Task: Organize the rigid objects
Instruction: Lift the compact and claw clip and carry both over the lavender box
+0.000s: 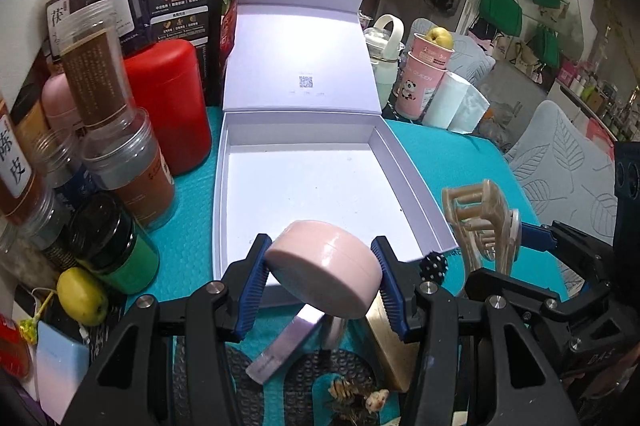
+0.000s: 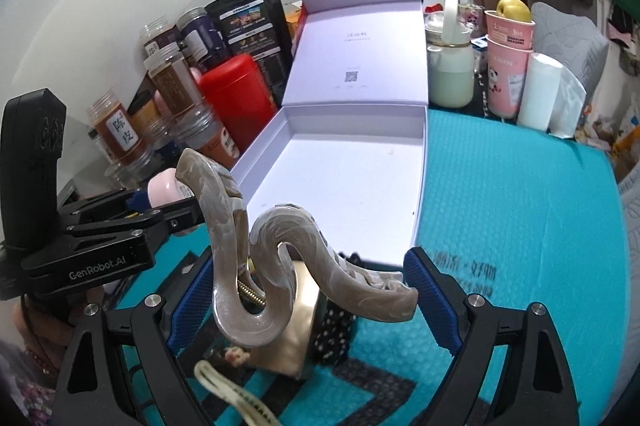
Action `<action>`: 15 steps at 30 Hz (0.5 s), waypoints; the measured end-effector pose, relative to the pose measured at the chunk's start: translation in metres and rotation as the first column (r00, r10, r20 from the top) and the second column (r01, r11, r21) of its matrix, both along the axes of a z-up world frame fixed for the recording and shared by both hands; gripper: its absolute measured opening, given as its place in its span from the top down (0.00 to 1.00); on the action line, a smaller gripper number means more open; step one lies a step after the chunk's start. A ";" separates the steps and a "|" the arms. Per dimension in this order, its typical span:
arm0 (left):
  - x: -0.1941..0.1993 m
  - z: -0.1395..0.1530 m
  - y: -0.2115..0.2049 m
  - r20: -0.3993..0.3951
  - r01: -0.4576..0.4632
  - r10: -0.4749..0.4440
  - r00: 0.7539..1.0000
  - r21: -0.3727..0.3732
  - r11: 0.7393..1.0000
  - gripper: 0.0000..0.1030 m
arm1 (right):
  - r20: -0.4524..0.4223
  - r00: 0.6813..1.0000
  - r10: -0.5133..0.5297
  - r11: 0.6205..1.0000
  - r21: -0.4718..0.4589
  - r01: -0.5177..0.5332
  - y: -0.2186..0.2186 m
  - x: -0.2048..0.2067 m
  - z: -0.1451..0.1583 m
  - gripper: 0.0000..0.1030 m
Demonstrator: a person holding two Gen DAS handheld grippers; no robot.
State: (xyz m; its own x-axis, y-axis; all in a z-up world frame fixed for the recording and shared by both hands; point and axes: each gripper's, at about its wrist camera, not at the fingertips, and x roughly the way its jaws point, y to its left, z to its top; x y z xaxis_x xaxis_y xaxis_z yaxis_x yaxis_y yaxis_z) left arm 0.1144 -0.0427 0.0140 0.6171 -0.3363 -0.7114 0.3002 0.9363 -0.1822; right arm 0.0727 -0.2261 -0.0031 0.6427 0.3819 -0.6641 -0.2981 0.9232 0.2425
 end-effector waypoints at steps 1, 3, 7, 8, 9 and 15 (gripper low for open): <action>0.003 0.000 0.000 0.001 -0.001 0.001 1.000 0.003 1.000 0.51 | 0.001 1.000 0.002 1.000 0.000 -0.002 0.000 0.003 0.000 0.11; 0.009 0.001 -0.001 0.005 -0.001 0.001 1.000 0.008 1.000 0.51 | 0.008 1.000 0.001 1.000 -0.006 -0.001 0.000 0.009 0.002 0.11; 0.020 0.006 -0.003 0.024 -0.002 0.002 1.000 0.018 1.000 0.51 | 0.024 1.000 0.003 1.000 -0.017 -0.003 0.000 0.020 0.006 0.11; 0.023 0.007 -0.004 0.030 -0.004 0.003 1.000 0.022 1.000 0.51 | 0.027 1.000 0.005 1.000 -0.017 -0.004 0.000 0.022 0.008 0.11; 0.025 0.008 -0.005 0.034 -0.005 0.004 0.999 0.027 1.000 0.51 | 0.032 0.999 0.009 1.000 -0.016 -0.008 0.000 0.025 0.009 0.11; 0.042 0.017 -0.007 0.049 -0.003 0.001 0.999 0.041 0.999 0.51 | 0.052 0.998 0.029 0.999 -0.025 -0.028 0.002 0.042 0.018 0.11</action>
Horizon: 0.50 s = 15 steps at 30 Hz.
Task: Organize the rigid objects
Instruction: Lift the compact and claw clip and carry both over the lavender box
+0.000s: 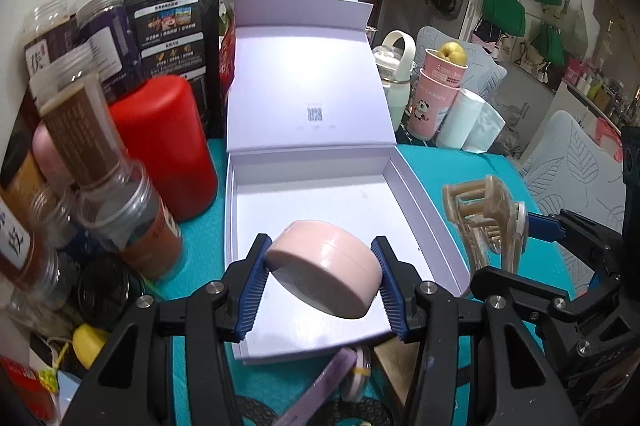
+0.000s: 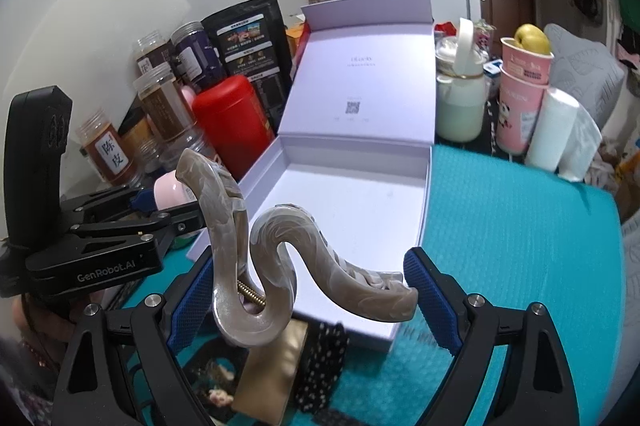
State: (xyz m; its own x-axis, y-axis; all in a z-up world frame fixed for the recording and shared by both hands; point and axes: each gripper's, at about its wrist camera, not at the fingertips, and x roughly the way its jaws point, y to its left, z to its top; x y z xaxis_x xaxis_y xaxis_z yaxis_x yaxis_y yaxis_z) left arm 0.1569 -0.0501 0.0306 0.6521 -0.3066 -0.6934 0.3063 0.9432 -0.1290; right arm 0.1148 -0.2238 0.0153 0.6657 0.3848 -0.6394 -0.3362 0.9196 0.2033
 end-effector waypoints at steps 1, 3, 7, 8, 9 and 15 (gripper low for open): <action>0.002 0.001 -0.001 0.003 0.001 -0.001 1.000 0.004 1.000 0.51 | 0.002 1.000 0.003 1.000 0.002 -0.003 0.000 0.004 0.001 0.11; 0.009 0.003 -0.003 0.006 0.004 -0.004 1.000 0.010 1.000 0.51 | 0.007 1.000 0.007 1.000 0.003 -0.007 0.000 0.010 0.003 0.11; 0.022 0.003 -0.007 -0.001 0.021 -0.021 1.000 0.019 1.000 0.51 | 0.021 1.000 0.005 1.000 -0.012 -0.005 0.000 0.023 0.007 0.11; 0.025 0.003 -0.008 -0.007 0.026 -0.026 1.000 0.015 1.000 0.51 | 0.020 1.000 0.006 1.000 -0.014 -0.005 -0.001 0.025 0.007 0.11; 0.029 0.003 -0.008 -0.018 0.032 -0.032 0.999 0.011 0.999 0.51 | 0.019 1.000 0.008 1.000 -0.015 -0.007 -0.001 0.029 0.007 0.11; 0.047 -0.003 -0.014 -0.025 0.039 -0.038 0.999 0.048 0.998 0.51 | 0.002 1.000 0.010 1.000 -0.025 -0.010 -0.003 0.051 0.003 0.11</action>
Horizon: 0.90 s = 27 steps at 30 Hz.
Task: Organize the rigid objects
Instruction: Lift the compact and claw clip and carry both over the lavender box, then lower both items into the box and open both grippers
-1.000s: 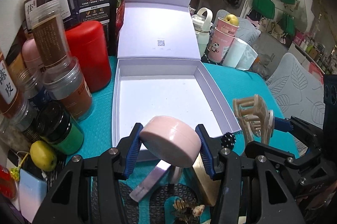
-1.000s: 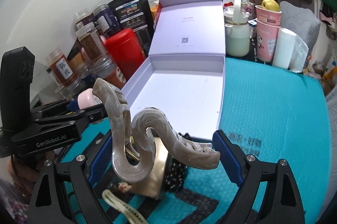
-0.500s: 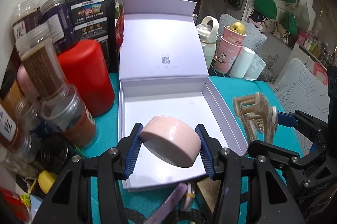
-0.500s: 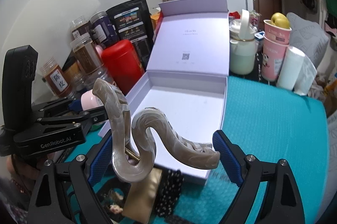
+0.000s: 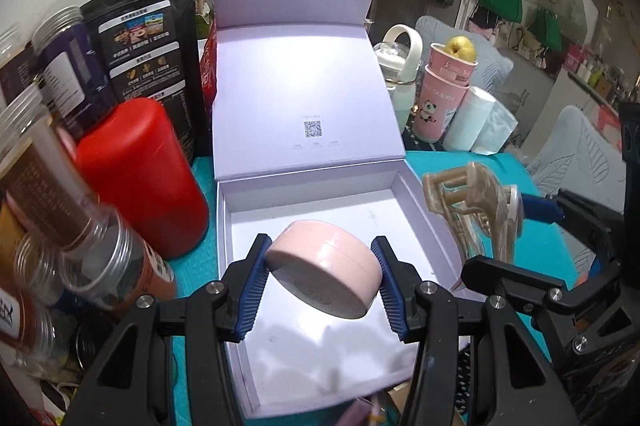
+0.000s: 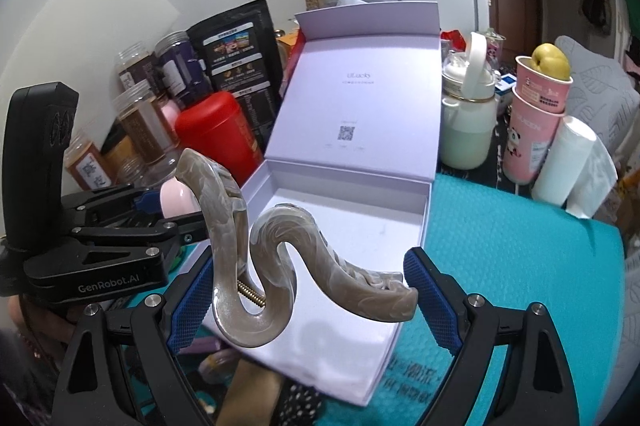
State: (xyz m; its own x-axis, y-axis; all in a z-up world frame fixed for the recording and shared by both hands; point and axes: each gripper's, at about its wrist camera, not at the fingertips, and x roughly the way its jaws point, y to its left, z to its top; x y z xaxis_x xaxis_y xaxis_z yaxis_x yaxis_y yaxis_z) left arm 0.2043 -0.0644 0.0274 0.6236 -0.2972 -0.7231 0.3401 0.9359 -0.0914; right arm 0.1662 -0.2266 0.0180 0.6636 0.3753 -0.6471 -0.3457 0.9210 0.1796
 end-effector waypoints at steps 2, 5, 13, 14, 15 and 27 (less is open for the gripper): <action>0.007 -0.004 -0.001 -0.005 0.000 0.000 1.000 0.012 1.000 0.51 | -0.007 1.000 -0.002 1.000 -0.010 0.002 0.000 0.008 -0.003 0.11; 0.018 -0.009 -0.003 -0.015 0.003 -0.002 1.000 0.022 1.000 0.51 | -0.020 1.000 -0.001 1.000 -0.019 0.001 0.000 0.020 -0.008 0.11; 0.051 -0.030 -0.007 -0.079 0.022 -0.019 0.997 0.039 0.999 0.51 | -0.073 0.997 -0.003 1.000 -0.014 0.002 -0.003 0.049 -0.027 0.11; 0.054 -0.033 -0.008 -0.083 0.022 -0.019 0.996 0.042 0.999 0.51 | -0.080 0.997 -0.005 1.000 -0.017 0.004 -0.003 0.052 -0.029 0.11; 0.057 -0.034 -0.009 -0.085 0.024 -0.020 0.996 0.046 0.999 0.51 | -0.085 0.996 -0.006 1.000 -0.019 0.005 -0.003 0.055 -0.031 0.11; 0.090 -0.064 -0.020 -0.163 0.046 -0.029 0.986 0.104 0.994 0.51 | -0.137 0.991 -0.002 0.999 -0.033 -0.002 -0.002 0.088 -0.050 0.11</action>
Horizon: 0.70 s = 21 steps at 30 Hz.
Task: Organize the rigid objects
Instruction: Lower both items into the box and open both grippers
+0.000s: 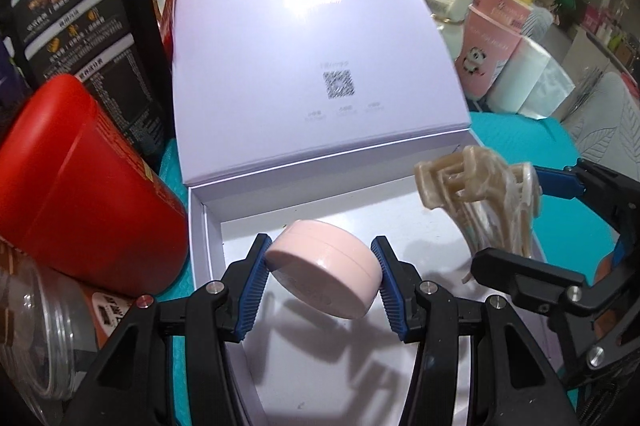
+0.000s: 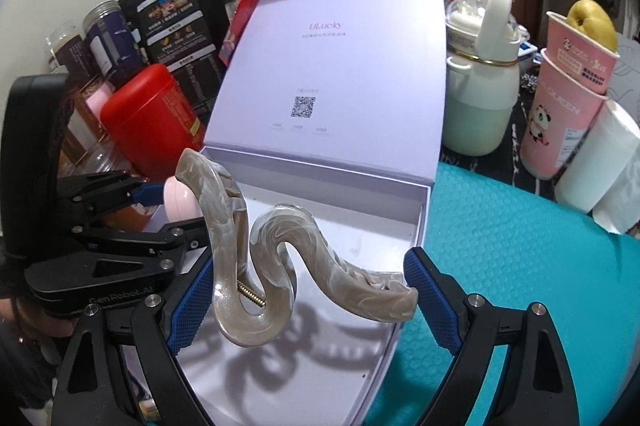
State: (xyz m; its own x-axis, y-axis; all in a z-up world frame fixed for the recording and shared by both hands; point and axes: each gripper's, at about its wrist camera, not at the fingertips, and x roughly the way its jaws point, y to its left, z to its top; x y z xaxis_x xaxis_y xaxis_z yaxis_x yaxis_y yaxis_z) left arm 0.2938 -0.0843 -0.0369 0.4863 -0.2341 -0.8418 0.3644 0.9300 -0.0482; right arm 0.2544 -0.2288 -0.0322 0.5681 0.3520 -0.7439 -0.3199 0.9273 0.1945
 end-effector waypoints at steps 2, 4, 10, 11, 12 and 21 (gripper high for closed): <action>0.004 -0.004 0.000 -0.006 -0.004 0.004 1.000 0.008 1.000 0.51 | -0.003 1.000 0.004 1.000 -0.001 -0.004 0.002 0.004 -0.002 0.11; 0.008 -0.008 -0.001 -0.014 -0.007 0.007 1.000 0.012 1.000 0.51 | -0.011 1.000 0.006 1.000 0.001 -0.006 0.003 0.009 -0.006 0.11; 0.014 -0.016 -0.008 -0.002 -0.020 0.020 1.000 0.031 0.999 0.51 | -0.033 0.999 -0.002 1.000 -0.004 0.002 0.005 0.021 -0.015 0.11; 0.013 -0.017 -0.009 0.009 -0.025 0.024 1.000 0.042 0.999 0.51 | -0.037 0.999 -0.003 1.000 -0.001 0.003 0.005 0.022 -0.016 0.11; 0.012 -0.017 -0.009 0.022 -0.032 0.031 0.999 0.050 0.998 0.51 | -0.038 0.999 -0.003 1.000 0.002 0.003 0.004 0.022 -0.017 0.11; 0.016 -0.022 -0.010 0.019 -0.055 0.054 0.998 0.073 0.996 0.51 | 0.008 1.000 -0.029 0.999 -0.041 0.029 0.000 0.012 -0.005 0.11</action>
